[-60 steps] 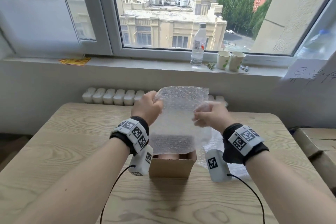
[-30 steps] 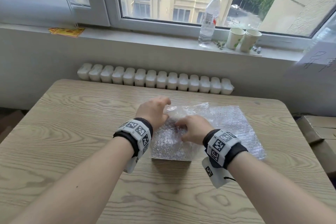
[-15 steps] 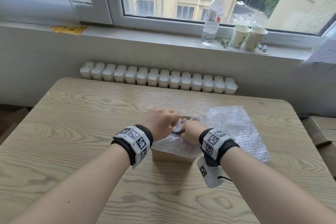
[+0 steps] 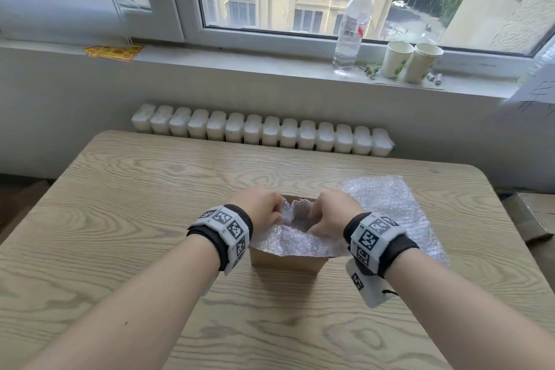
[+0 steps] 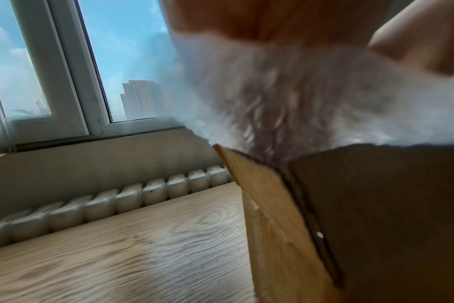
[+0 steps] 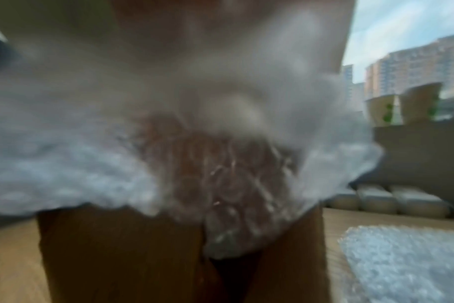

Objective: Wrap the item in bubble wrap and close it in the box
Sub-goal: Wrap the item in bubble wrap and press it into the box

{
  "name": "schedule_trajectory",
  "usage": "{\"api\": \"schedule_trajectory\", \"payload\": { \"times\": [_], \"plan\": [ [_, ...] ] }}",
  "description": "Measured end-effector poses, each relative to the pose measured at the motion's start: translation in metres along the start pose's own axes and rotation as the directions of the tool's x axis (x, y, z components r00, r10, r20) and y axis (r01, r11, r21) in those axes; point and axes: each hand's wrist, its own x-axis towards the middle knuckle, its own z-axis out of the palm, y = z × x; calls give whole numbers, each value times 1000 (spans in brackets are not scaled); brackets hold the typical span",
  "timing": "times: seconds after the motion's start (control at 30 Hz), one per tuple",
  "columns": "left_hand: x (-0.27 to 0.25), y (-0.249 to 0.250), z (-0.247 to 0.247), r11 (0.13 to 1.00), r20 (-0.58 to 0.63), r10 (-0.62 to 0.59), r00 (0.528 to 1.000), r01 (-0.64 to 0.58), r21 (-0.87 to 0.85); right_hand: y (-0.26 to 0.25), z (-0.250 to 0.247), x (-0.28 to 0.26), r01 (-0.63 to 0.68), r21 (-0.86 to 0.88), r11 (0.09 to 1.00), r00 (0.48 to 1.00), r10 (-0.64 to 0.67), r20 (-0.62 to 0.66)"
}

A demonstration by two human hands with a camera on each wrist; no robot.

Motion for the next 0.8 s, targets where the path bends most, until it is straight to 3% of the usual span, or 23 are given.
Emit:
{"api": "schedule_trajectory", "payload": {
  "times": [0.07,0.2,0.3,0.4,0.53,0.67,0.8],
  "plan": [
    [1,3,-2,998,68,-6,998,2,61,1,-3,-1,9,85,996,996,-16,85],
    [2,9,2,996,136,-5,991,-7,86,-4,-3,-6,92,-44,995,983,-83,165],
    [1,9,7,993,72,57,996,-64,99,-10,10,-2,145,-122,982,983,-129,131],
    [4,4,18,985,7,113,994,-112,129,-9,20,-2,150,-94,984,986,-142,83],
    [5,7,23,987,33,86,996,-90,135,-9,27,-5,146,-98,984,989,-148,-13],
    [8,6,27,992,110,52,993,-64,111,-9,32,-4,101,-215,971,972,-143,-187],
    [5,6,28,994,40,49,998,-53,100,-8,38,-4,87,-203,975,987,-113,-118]
  ]
}}
